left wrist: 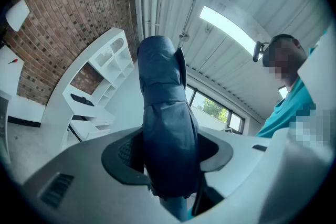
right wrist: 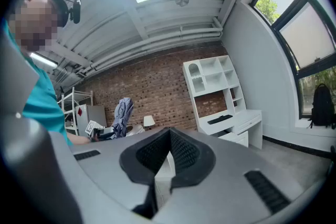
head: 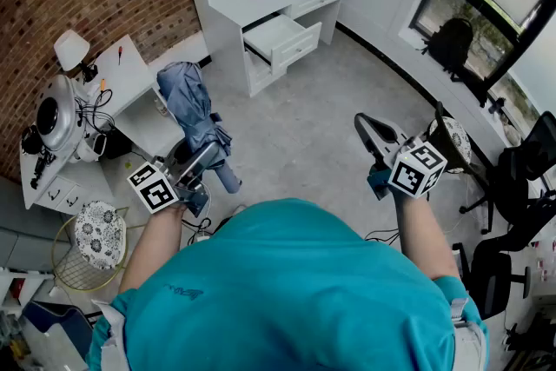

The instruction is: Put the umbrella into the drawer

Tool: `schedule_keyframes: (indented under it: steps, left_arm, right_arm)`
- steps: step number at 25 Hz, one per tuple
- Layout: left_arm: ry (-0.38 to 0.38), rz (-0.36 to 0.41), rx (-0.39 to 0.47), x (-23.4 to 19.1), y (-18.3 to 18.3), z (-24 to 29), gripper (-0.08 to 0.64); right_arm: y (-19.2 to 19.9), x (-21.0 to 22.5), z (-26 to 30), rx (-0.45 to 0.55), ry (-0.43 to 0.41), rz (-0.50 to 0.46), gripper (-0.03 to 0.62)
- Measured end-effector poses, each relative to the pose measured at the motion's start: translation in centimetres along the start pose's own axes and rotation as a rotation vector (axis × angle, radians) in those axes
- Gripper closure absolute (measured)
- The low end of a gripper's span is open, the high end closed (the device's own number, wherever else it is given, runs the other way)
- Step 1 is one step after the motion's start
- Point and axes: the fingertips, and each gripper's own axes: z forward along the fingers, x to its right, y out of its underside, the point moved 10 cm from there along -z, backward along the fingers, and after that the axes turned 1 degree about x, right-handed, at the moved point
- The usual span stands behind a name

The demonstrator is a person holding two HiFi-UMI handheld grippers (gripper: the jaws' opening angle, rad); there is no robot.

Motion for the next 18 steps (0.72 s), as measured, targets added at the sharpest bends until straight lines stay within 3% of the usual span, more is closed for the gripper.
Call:
schedule_keyframes:
  steps: [7, 18]
  left_arm:
    - [0.029, -0.007, -0.002, -3.4, 0.6, 0.2, 0.321]
    - [0.108, -0.042, -0.047, -17.3, -6.4, 5.9, 0.321]
  right_arm:
    - [1.4, 0.3, 2.1, 0.002, 0.024, -0.020, 0.572]
    - [-0.5, 4.5, 14.7, 0.018, 0.133, 0.011, 0.571]
